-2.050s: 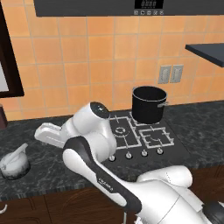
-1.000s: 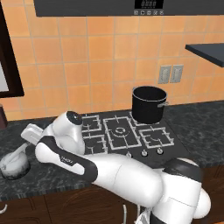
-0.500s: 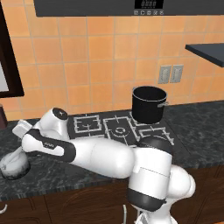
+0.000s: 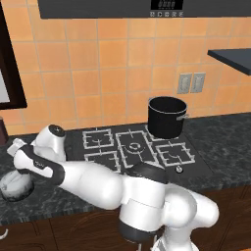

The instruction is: Pick the kettle from the counter and place it on a stove burner. Then turn the burner on.

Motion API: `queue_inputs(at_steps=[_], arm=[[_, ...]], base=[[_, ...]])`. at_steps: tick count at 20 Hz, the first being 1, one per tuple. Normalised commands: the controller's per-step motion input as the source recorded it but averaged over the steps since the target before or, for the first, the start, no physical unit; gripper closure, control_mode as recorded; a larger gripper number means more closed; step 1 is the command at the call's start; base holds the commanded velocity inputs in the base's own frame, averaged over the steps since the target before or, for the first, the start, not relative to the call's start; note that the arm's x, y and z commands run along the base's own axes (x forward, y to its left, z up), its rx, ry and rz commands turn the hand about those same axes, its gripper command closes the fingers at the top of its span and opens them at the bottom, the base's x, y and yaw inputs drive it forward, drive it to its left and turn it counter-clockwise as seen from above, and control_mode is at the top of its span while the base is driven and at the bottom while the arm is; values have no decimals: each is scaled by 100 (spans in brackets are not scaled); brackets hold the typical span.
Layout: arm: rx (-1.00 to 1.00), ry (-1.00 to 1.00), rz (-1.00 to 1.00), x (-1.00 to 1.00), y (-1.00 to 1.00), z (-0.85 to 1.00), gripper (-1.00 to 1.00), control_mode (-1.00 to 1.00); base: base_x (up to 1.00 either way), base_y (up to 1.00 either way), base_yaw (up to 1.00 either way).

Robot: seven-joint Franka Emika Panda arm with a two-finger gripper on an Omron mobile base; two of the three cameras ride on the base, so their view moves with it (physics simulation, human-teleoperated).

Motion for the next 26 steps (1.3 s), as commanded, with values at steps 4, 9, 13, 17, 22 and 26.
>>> queue_inputs(at_steps=[4, 9, 13, 17, 22, 26], arm=[[0, 2, 0, 27, 22, -28, -100, -100], [-3, 3, 0, 26, 22, -21, -100, -100], [-1, 4, 0, 16, 18, -9, 100, -100], [0, 0, 0, -1, 0, 0, 100, -100], [0, 0, 0, -10, -1, 0, 100, -100], [1, -13, 0, -19, -28, 15, 100, -100]], base=[[0, 0, 0], [0, 0, 0], [0, 0, 0], [0, 0, 0], [0, 0, 0], [0, 0, 0]])
